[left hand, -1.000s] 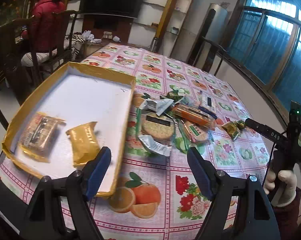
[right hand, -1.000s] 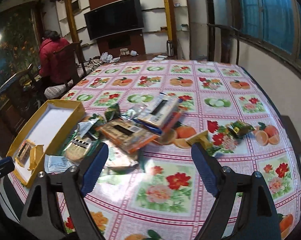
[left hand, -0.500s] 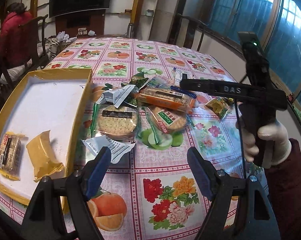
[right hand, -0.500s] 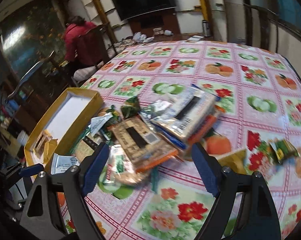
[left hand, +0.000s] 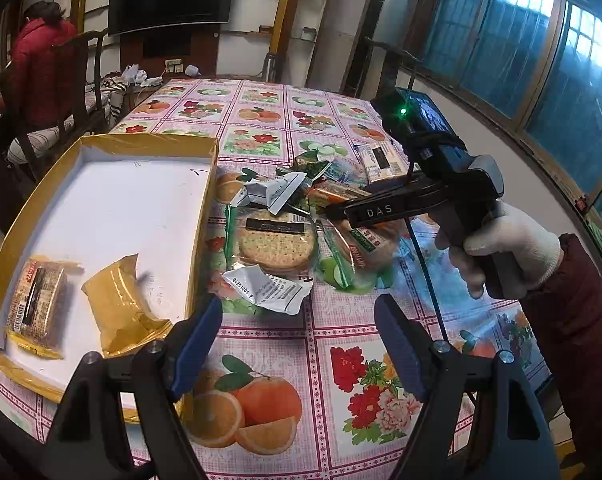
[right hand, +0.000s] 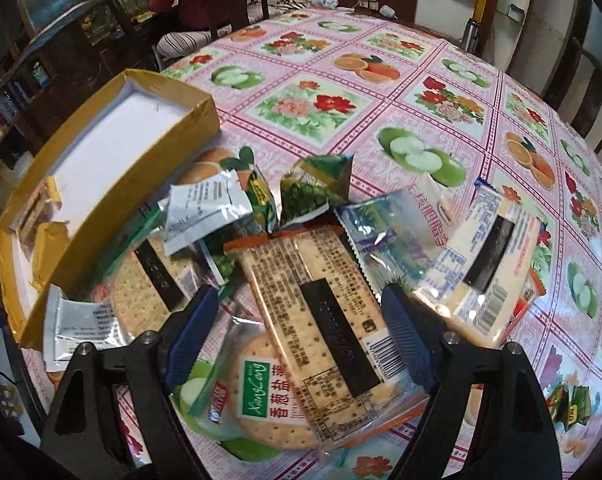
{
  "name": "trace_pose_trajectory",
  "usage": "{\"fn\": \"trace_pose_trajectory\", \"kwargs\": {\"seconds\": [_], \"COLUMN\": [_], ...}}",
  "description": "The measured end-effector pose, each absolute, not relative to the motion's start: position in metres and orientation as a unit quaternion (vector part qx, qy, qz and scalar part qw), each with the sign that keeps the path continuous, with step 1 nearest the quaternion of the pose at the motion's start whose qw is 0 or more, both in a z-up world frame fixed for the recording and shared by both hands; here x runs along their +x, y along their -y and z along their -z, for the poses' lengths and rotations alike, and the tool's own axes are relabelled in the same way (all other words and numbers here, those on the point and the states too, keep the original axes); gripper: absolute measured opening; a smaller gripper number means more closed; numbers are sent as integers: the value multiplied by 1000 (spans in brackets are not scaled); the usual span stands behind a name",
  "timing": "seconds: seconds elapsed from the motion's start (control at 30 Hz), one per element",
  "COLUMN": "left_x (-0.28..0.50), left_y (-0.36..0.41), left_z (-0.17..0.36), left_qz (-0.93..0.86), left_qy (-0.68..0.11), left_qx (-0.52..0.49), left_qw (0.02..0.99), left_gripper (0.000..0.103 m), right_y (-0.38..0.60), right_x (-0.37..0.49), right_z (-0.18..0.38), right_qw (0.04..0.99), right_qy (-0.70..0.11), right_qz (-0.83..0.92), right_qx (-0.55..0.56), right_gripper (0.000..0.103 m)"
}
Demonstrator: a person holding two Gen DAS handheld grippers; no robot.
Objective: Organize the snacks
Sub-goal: 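Grasp the round green-label biscuit pack with the left tool while the right grasps a long cracker pack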
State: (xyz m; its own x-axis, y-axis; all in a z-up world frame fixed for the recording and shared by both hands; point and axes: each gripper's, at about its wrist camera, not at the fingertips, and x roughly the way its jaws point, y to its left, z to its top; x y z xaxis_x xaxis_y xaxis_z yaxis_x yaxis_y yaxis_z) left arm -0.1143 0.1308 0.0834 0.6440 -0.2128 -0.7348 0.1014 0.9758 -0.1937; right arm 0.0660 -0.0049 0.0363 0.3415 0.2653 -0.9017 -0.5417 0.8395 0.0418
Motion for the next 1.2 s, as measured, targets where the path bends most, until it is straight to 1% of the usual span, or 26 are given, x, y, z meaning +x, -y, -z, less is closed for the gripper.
{"fn": "trace_pose_trajectory", "kwargs": {"seconds": [0.03,0.13,0.33,0.57,0.77,0.9,1.03,1.2], "left_x": [-114,-111,-93,-33,9,11,1,-14], "left_y": [-130,-125,-95,-41,-22,-24,-8,13], "left_z": [-83,-81,-78,-46,-21,-17,-13,-9], "left_qz": [89,94,117,153,155,173,177,188], "left_qy": [-413,-416,-428,-462,-492,-495,-485,-472], "left_qx": [-67,-60,-19,38,72,51,101,133], "left_qw": [904,903,896,873,854,850,851,851], "left_gripper": [78,78,79,79,79,83,87,91], "right_y": [6,25,78,139,157,162,161,163], "right_x": [64,62,24,-34,-50,-53,-51,-51], "right_z": [-32,-28,-29,-29,-28,-27,-26,-25], "right_qw": [806,791,801,830,842,843,841,841], "right_qy": [-526,-557,-557,-522,-496,-489,-488,-488], "right_qz": [-237,-245,-221,-186,-189,-196,-202,-201], "right_qx": [-135,-63,4,61,96,107,115,120], "right_gripper": [66,61,58,58,58,58,58,58]}}
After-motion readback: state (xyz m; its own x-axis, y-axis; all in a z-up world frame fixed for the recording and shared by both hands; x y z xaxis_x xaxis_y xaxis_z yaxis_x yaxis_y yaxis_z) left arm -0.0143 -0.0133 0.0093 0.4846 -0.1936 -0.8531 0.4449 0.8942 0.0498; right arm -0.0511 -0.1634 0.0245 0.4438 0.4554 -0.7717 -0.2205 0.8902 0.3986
